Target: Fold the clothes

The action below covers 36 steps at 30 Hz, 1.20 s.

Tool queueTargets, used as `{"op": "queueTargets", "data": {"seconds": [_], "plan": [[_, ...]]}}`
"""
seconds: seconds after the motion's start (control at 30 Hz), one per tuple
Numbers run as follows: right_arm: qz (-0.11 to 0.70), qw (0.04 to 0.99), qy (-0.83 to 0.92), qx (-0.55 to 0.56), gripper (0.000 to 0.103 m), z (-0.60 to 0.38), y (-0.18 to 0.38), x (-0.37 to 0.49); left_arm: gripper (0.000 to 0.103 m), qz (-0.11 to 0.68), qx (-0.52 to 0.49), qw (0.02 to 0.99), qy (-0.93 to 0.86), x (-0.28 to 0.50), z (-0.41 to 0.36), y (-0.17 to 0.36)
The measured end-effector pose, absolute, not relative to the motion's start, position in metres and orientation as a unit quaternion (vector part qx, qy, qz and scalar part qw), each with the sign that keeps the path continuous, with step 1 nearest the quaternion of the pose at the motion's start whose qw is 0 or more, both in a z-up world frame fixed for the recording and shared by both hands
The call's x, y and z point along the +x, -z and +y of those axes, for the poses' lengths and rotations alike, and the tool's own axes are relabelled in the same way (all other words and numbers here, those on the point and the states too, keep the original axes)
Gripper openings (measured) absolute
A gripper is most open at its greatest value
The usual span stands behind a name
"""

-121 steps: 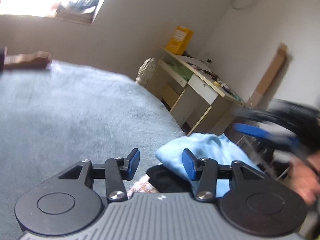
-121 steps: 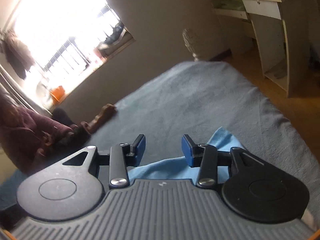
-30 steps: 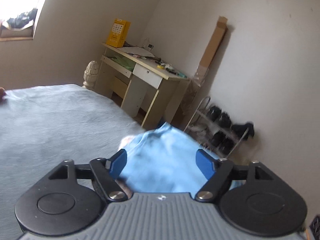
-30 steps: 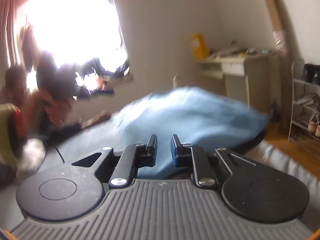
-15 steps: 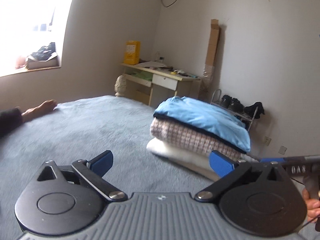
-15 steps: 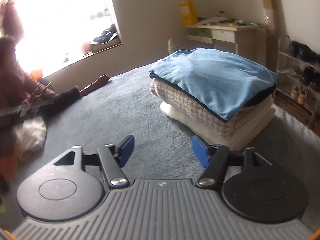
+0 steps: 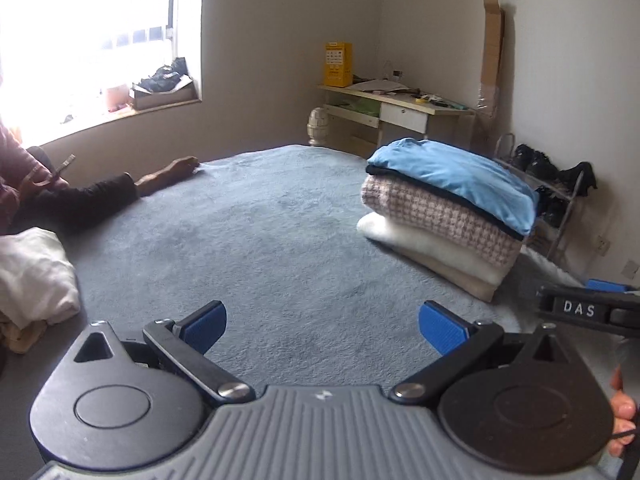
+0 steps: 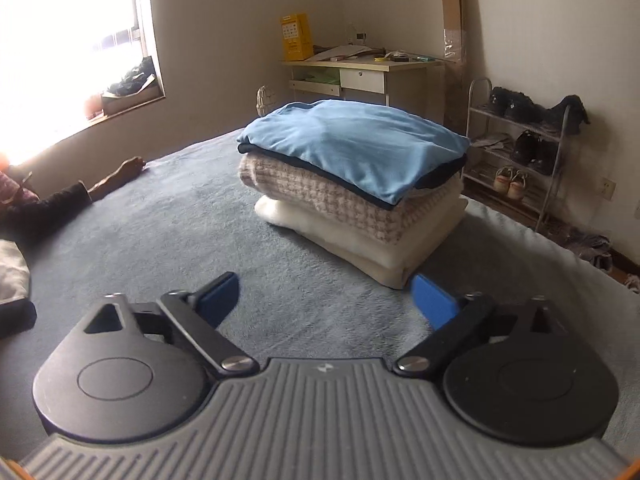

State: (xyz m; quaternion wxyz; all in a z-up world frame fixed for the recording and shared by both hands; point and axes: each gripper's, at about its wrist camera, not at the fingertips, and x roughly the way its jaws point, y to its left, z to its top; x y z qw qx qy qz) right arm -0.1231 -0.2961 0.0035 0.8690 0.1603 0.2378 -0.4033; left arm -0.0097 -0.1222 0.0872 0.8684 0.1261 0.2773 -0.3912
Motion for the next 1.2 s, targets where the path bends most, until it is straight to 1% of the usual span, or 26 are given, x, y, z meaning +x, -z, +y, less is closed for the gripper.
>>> {"op": "queueTargets", "data": {"seconds": [0.1, 0.2, 0.33, 0.43, 0.57, 0.7, 0.87, 1.2], "plan": [[0.235, 0.874, 0.398, 0.148, 0.101, -0.287, -0.005, -0.129, 0.103, 0.265, 0.149, 0.867, 0.394, -0.024, -0.126, -0.086], [0.216, 0.876, 0.411, 0.129, 0.102, -0.279, -0.014, -0.139, 0.103, 0.282, 0.155, 0.863, 0.39, -0.031, -0.129, -0.083], [0.194, 0.87, 0.426, 0.158, 0.102, -0.283, -0.019, -0.156, 0.103, 0.291, 0.133, 0.867, 0.383, -0.034, -0.124, -0.083], [0.217, 0.86, 0.436, 0.154, 0.102, -0.285, -0.013, -0.156, 0.103, 0.299, 0.102, 0.867, 0.385, -0.036, -0.119, -0.087], [0.244, 0.854, 0.444, 0.119, 0.102, -0.282, -0.014, -0.152, 0.103, 0.309, 0.092, 0.866, 0.381, -0.038, -0.121, -0.093], [0.245, 0.858, 0.441, 0.096, 0.102, -0.276, -0.019, -0.153, 0.103, 0.313, 0.098, 0.865, 0.381, -0.043, -0.125, -0.095], [0.246, 0.856, 0.444, 0.1, 0.102, -0.276, -0.021, -0.157, 0.103, 0.32, 0.113, 0.862, 0.376, -0.047, -0.132, -0.094], [0.237, 0.856, 0.45, 0.095, 0.102, -0.275, -0.024, -0.164, 0.103, 0.337, 0.107, 0.856, 0.376, -0.047, -0.135, -0.092]]}}
